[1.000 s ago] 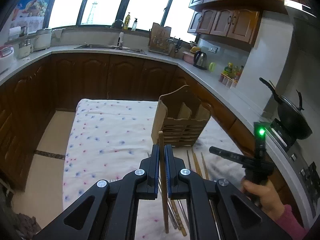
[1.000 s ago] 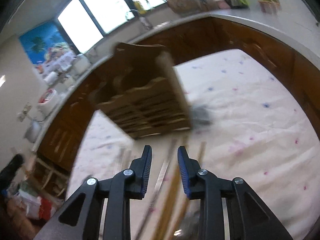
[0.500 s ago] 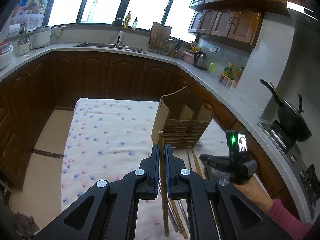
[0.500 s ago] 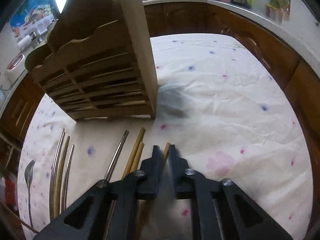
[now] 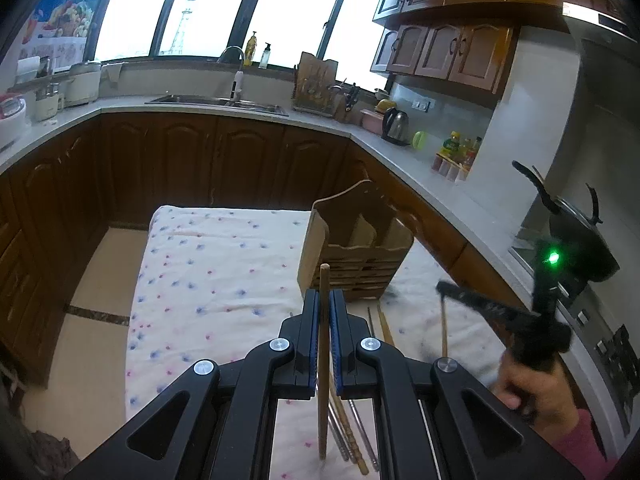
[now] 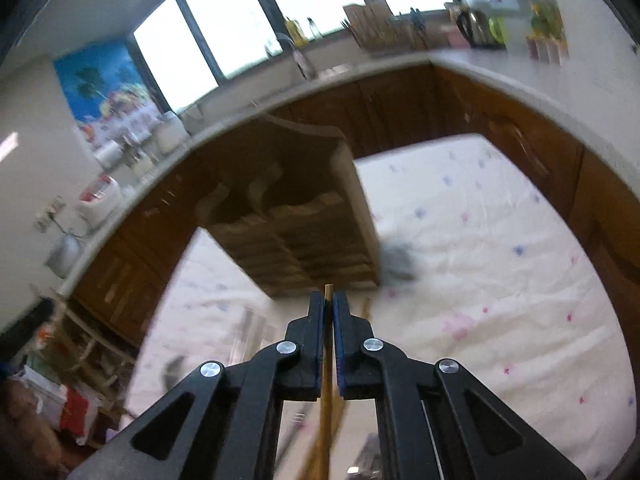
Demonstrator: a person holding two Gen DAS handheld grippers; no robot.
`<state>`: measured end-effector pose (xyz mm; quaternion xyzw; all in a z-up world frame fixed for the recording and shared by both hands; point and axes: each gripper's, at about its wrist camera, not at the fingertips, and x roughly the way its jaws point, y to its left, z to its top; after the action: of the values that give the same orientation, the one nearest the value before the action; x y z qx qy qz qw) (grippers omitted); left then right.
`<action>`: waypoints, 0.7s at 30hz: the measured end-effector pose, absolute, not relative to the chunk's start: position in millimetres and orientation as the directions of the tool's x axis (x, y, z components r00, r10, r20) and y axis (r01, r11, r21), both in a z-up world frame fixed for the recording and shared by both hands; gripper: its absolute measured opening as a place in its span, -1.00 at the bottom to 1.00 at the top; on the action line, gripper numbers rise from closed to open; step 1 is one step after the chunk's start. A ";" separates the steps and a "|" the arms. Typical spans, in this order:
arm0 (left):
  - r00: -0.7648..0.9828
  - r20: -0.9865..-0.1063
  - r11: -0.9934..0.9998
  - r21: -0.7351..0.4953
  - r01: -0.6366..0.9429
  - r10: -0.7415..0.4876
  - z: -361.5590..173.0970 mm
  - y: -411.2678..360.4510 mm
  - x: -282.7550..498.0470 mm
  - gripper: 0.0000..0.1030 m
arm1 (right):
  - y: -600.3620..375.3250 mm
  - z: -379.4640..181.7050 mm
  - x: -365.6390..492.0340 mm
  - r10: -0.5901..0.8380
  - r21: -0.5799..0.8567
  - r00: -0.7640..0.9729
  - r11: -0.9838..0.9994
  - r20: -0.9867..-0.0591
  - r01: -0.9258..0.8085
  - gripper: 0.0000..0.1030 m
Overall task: Organize utensils
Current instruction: 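Lift the left gripper's chopstick toward the wooden holder while the right gripper carries its chopstick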
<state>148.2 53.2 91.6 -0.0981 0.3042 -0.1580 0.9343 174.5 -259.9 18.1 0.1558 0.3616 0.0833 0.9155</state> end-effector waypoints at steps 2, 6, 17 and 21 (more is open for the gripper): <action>0.768 -0.533 0.930 -0.278 0.239 -0.356 94.1 53.0 145.5 -0.92 | -261.1 32.9 174.0 0.275 0.352 0.749 0.934 -0.603 -0.059 -0.92; 0.774 -0.522 0.930 -0.275 0.245 -0.358 99.4 53.4 141.8 -0.92 | -258.7 62.1 162.0 0.283 0.355 0.797 0.930 -0.533 -0.093 -0.92; 0.791 -0.497 0.930 -0.269 0.251 -0.357 108.0 52.7 144.3 -0.92 | -252.7 110.8 158.1 0.256 0.319 0.874 0.940 -0.413 -0.125 -0.92; 0.801 -0.478 0.929 -0.265 0.259 -0.359 114.6 50.8 151.2 -0.92 | -255.0 121.3 162.5 0.238 0.315 0.896 0.942 -0.374 -0.119 -0.92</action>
<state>151.2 50.8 114.6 -0.0934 0.2693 -0.1636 0.9444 162.5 -255.0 121.3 0.1434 0.2078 0.0927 0.9632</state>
